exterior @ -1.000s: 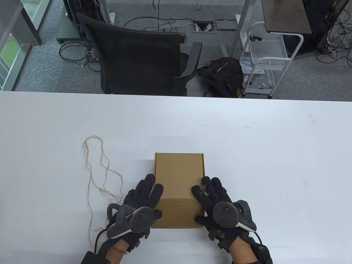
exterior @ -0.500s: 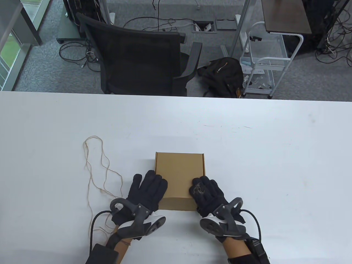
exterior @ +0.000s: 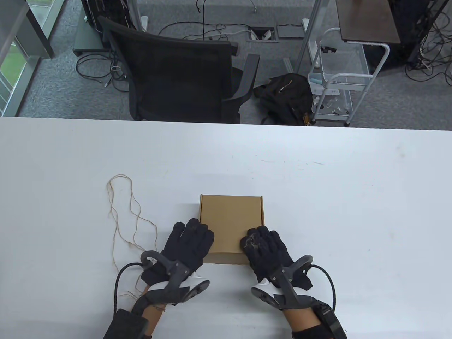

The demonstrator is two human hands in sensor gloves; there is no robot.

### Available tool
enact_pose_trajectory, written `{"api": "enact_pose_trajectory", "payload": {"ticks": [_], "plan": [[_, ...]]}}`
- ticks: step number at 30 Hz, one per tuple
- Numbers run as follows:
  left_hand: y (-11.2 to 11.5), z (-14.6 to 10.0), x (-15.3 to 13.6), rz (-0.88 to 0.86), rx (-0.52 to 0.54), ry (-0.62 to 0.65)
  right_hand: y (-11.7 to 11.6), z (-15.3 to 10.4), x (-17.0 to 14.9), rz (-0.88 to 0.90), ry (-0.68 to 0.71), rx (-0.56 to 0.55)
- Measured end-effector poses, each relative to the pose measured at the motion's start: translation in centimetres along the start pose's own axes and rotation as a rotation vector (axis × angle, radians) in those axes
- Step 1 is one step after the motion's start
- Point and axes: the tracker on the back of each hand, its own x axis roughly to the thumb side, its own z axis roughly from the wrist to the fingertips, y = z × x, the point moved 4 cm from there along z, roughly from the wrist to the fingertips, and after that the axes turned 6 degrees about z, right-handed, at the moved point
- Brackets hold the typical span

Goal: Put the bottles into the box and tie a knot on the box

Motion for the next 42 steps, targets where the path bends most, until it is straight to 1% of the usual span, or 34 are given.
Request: {"api": "enact_pose_trajectory", "payload": {"ticks": [1,2,3,4,6,8,10,13,16,18,21,22,23,25,26,28,30,31,33,34,36,42], "plan": [[0.0,-0.4,-0.9,-0.036,-0.012,0.012,-0.4,0.1,-0.1,0.037,-0.019,0.047],[0.0,-0.7,-1.7,-0.078,0.000,0.008,-0.4,0.0,-0.2,0.052,-0.040,0.058],[0.1,-0.9,-2.5,-0.106,0.001,-0.021,-0.3,0.0,-0.3,0.062,-0.042,0.064],[0.2,-1.2,-3.5,-0.096,-0.029,-0.061,-0.3,0.1,-0.4,0.078,-0.038,0.071],[0.7,-1.8,-5.1,-0.062,-0.111,-0.115,-0.8,-0.2,-0.7,0.156,-0.075,0.118],[1.5,-2.2,-6.3,-0.061,-0.188,-0.154,-1.1,-0.4,-1.0,0.227,-0.081,0.131],[2.7,-2.7,-7.1,-0.075,-0.317,-0.198,-1.1,-0.6,-1.3,0.283,-0.083,0.134],[4.1,-3.3,-7.7,-0.114,-0.467,-0.229,-0.9,-0.8,-1.4,0.301,-0.086,0.139],[5.6,-3.7,-7.7,-0.086,-0.618,-0.218,-0.8,-0.9,-1.3,0.295,-0.084,0.135],[6.8,-3.6,-7.2,-0.110,-0.669,-0.190,-0.8,-1.0,-1.4,0.308,-0.090,0.136],[8.3,-3.3,-6.3,-0.062,-0.741,-0.175,-0.8,-1.0,-1.4,0.312,-0.089,0.136],[8.5,-3.1,-5.9,-0.040,-0.725,-0.163,-0.8,-1.0,-1.5,0.315,-0.087,0.137],[8.5,-2.8,-5.8,-0.056,-0.701,-0.150,-0.8,-1.0,-1.6,0.319,-0.087,0.138],[8.2,-2.3,-5.2,-0.022,-0.661,-0.161,-0.8,-1.1,-1.6,0.317,-0.090,0.135],[8.1,-2.0,-4.8,-0.012,-0.653,-0.137,-0.8,-1.0,-1.6,0.316,-0.090,0.135],[7.9,-1.9,-4.6,0.002,-0.630,-0.136,-0.8,-1.1,-1.5,0.310,-0.087,0.134],[7.3,-2.1,-4.5,-0.106,-0.589,-0.097,-0.8,-1.1,-1.5,0.304,-0.086,0.133],[6.4,-2.1,-4.9,-0.130,-0.518,-0.130,-0.8,-1.1,-1.5,0.309,-0.089,0.135],[4.6,-2.3,-5.6,-0.186,-0.426,-0.149,-0.8,-1.1,-1.5,0.323,-0.091,0.134],[3.5,-2.4,-5.9,-0.250,-0.360,-0.157,-0.8,-1.1,-1.5,0.328,-0.093,0.133],[2.0,-2.7,-6.0,-0.345,-0.276,-0.149,-0.9,-1.1,-1.5,0.333,-0.093,0.134],[-1.1,-3.0,-5.8,-0.604,-0.087,-0.119,-0.7,-1.1,-1.3,0.339,-0.076,0.111]]}}
